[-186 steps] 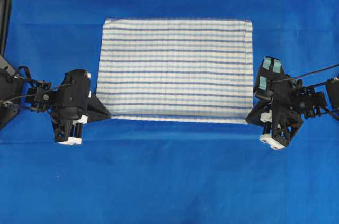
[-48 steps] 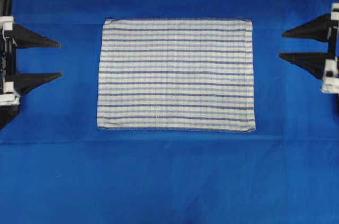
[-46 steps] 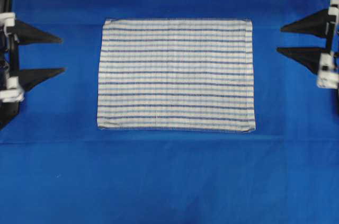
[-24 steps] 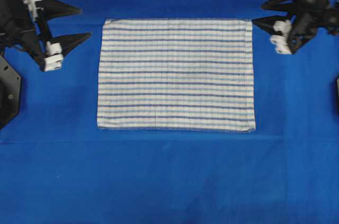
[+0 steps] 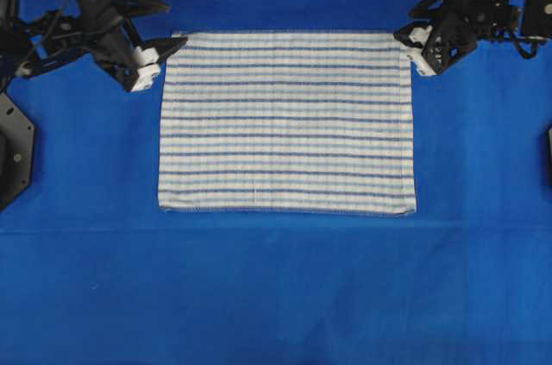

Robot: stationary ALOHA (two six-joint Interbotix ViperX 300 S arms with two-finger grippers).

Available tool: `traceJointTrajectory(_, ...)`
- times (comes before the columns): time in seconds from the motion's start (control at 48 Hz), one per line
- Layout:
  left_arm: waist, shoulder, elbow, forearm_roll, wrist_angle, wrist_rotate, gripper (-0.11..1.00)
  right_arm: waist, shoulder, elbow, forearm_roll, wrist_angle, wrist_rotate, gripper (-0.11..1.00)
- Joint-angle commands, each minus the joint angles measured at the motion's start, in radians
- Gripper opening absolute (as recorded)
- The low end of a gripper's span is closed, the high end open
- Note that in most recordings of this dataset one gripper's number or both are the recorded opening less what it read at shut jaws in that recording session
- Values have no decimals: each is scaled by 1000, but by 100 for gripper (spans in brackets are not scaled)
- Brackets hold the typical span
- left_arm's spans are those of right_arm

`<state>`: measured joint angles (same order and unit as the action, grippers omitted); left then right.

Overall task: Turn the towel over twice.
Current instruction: 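Move both grippers to the towel's far corners and pinch them again, then lift the far corners with both grippers and pull them away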

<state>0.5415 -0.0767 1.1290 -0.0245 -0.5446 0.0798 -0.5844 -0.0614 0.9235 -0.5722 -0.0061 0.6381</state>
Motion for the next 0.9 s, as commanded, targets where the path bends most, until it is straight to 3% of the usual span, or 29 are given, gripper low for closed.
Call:
traceJointTrajectory(0.0, 11, 54, -29, 0, -37, 0, 72, -6, 23, -29, -5, -12, -2, 63)
traceJointTrajectory(0.417, 40, 201, -83, 0, -48, 0, 68, -31, 87, -31, -6, -26, -3, 60)
traceJointTrajectory(0.48, 41, 201, -83, 0, -32, 0, 61, -31, 87, -31, -12, -26, -3, 56)
traceJointTrajectory(0.688, 41, 201, -84, 0, 40, 2, 15, -31, 86, -28, -23, -44, -5, 5)
traceJointTrajectory(0.771, 41, 199, -83, 2, 51, 2, 2, -31, 86, -29, -23, -64, -5, 4)
traceJointTrajectory(0.876, 41, 196, -84, 0, 55, 2, 2, -31, 86, -29, -20, -78, -5, 4)
